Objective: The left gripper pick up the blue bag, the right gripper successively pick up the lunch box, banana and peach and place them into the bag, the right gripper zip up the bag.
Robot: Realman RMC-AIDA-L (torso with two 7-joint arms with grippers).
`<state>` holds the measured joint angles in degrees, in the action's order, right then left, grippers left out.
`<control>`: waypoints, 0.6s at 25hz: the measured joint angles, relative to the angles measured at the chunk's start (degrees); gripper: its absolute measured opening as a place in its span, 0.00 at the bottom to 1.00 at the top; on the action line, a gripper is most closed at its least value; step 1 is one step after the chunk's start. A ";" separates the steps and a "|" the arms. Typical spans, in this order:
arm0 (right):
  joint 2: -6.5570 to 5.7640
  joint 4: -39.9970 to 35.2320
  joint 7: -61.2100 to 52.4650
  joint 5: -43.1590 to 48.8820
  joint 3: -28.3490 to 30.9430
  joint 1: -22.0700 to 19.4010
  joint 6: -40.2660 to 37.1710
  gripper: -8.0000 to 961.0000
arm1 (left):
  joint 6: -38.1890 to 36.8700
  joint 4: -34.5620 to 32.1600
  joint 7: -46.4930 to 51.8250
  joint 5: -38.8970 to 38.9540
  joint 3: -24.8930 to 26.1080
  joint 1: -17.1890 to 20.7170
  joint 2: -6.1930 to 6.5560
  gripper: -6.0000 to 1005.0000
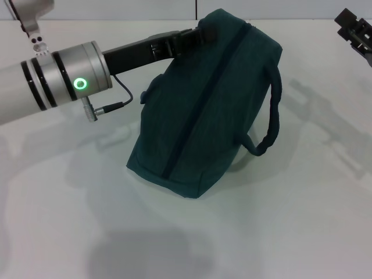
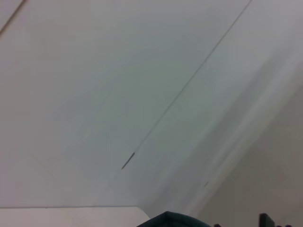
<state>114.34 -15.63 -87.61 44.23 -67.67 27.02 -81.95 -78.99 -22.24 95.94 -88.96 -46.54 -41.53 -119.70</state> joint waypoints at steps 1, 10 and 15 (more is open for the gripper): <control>0.00 0.00 0.05 0.00 0.00 -0.05 -0.05 0.82 | 0.41 0.29 0.06 0.03 0.07 -0.14 -0.01 0.20; 0.00 0.02 0.25 0.01 0.00 -0.23 -0.24 0.84 | 1.50 1.06 -0.33 1.77 -0.04 0.10 -0.06 0.24; -0.44 0.00 1.77 0.49 -0.28 0.09 -2.40 0.85 | 0.36 1.05 -0.42 2.69 -0.04 0.18 -0.08 0.26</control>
<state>113.90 -15.63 -85.85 44.71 -67.95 27.11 -84.35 -78.63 -21.19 95.52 -86.26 -46.58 -41.35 -119.79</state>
